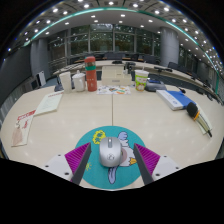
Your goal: Arrange mouse
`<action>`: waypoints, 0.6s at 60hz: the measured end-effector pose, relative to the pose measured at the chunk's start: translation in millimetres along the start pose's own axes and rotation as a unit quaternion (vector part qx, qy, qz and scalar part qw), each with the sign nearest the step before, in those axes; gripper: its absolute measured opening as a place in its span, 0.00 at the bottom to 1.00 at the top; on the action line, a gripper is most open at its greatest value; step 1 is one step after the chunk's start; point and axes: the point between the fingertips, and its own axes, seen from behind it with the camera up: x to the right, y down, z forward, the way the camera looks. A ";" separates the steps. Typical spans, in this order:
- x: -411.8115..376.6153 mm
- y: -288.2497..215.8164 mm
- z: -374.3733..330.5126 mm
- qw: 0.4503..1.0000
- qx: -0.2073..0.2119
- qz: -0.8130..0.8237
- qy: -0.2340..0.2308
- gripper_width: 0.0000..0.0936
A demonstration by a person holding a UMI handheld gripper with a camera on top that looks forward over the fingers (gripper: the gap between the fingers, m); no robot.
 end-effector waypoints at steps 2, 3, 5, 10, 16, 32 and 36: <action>0.3 -5.6 -17.6 1.000 0.004 -0.002 0.006 0.92; -0.4 -9.3 -23.8 1.000 0.007 -0.003 0.008 0.92; -1.1 -13.6 -45.6 1.000 0.011 -0.003 0.013 0.92; -5.5 -21.6 -95.0 1.000 0.017 -0.001 0.025 0.92; -13.0 -26.2 -151.5 0.999 0.024 0.000 0.027 0.91; -23.4 -11.0 -274.0 0.998 0.058 -0.004 0.027 0.92; -23.7 -0.2 -297.2 0.998 0.062 -0.007 0.030 0.91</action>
